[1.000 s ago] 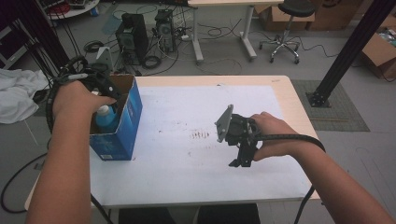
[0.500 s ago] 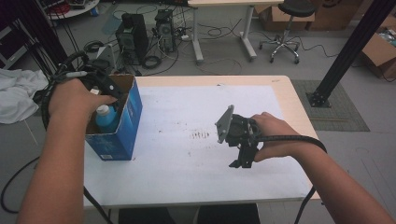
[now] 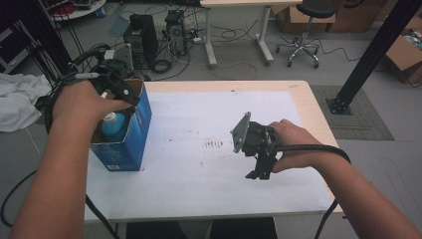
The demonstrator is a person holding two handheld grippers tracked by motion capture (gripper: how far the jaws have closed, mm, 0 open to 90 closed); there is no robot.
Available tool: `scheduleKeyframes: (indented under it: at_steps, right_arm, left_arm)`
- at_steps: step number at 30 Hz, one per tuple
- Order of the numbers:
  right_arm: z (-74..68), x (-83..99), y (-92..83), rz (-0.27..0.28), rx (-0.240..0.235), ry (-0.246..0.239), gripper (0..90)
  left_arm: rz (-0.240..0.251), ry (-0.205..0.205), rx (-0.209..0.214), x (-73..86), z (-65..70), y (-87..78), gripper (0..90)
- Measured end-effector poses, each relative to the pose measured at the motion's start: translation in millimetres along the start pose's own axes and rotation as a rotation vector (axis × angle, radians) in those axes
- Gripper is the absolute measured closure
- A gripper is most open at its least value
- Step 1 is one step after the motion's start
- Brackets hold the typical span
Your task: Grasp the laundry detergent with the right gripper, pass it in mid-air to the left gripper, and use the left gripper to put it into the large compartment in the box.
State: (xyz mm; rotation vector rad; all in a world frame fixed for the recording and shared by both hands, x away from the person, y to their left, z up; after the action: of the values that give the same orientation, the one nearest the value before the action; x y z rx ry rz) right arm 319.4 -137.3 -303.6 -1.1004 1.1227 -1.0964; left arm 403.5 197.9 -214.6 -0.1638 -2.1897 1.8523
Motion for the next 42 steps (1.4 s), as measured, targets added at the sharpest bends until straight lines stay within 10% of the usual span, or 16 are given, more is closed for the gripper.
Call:
scheduleKeyframes:
  at_steps: [10,27,34,42]
  right_arm:
    - [1.1,-0.6,0.3,-0.008,-0.005,-0.001,3.1]
    - [8.0,2.1,-0.7,-0.056,-0.031,-0.002,2.7]
    - [8.9,5.1,-2.0,-0.06,-0.027,0.0,2.8]
    - [10.1,8.8,-7.3,-0.048,-0.016,0.002,2.9]
  left_arm:
    - [0.013,0.255,-0.001,4.8,32.1,-6.1,0.1]
    - [0.021,0.941,-0.054,21.5,111.1,12.0,0.1]
    - [0.076,1.102,-0.102,26.5,128.4,19.5,0.1]
    - [0.045,1.145,-0.132,26.1,135.4,28.7,0.1]
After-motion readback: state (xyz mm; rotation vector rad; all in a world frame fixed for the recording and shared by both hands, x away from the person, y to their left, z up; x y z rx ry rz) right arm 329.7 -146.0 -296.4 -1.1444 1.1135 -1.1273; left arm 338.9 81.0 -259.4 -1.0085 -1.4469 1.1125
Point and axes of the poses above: each handheld gripper's, and its own axes: y roughly forward along the jaws, x roughly out of its underside, z roughly to its right, the point moved 3 cm from there along y, roughly forward along the jaws, and after that the axes turned 9 degrees about -z, right-handed, at the moved point
